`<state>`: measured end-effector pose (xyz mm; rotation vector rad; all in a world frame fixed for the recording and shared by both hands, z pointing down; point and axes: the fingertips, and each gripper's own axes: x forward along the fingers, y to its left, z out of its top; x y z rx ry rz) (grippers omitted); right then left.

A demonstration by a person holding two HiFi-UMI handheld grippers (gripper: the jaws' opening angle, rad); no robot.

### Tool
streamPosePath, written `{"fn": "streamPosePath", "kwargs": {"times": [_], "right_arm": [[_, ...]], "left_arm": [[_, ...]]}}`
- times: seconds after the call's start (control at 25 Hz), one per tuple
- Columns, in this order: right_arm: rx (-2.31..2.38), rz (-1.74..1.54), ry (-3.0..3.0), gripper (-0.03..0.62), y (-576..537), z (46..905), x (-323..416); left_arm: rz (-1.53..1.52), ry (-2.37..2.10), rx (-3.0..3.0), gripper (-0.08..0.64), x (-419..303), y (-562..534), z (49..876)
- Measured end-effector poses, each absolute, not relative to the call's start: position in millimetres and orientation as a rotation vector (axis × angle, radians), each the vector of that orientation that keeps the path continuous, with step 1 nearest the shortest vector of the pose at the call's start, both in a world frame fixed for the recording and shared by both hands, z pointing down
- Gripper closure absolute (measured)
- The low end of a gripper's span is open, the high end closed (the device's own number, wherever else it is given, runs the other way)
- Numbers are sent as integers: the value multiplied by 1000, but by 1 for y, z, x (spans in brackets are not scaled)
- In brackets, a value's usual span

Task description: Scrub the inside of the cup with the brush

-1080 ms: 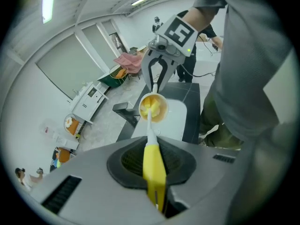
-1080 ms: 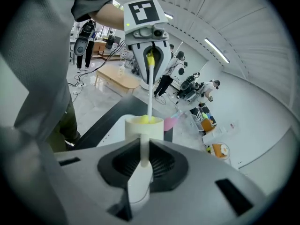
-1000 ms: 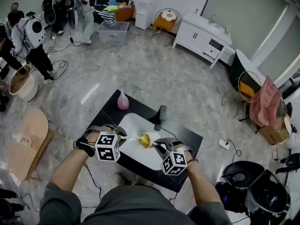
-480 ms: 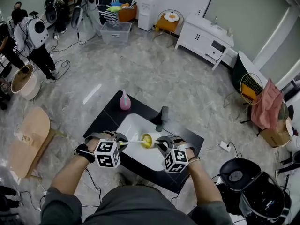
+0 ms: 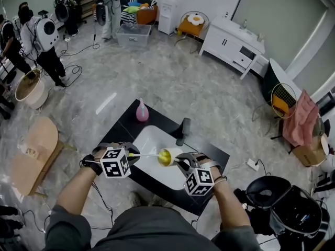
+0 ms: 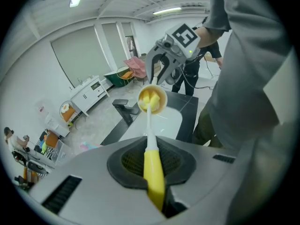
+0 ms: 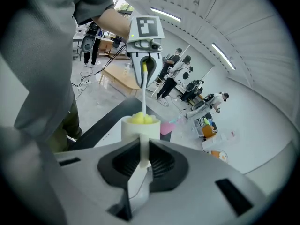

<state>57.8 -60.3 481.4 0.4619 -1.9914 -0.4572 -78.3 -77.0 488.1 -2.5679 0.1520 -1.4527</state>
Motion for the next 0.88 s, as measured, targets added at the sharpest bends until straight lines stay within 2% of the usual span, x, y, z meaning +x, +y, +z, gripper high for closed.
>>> {"fn": "streamPosePath", "kwargs": {"times": [0.52,0.88], "right_arm": [[345,-454,-1939,548,-50,506,50],[398,-469,-1982,548,-52,478,60]], "left_arm": [[-1469,121,-2474,529,-68,-67,483],[-1464,132,-2608,531,-73,-62,499]]}}
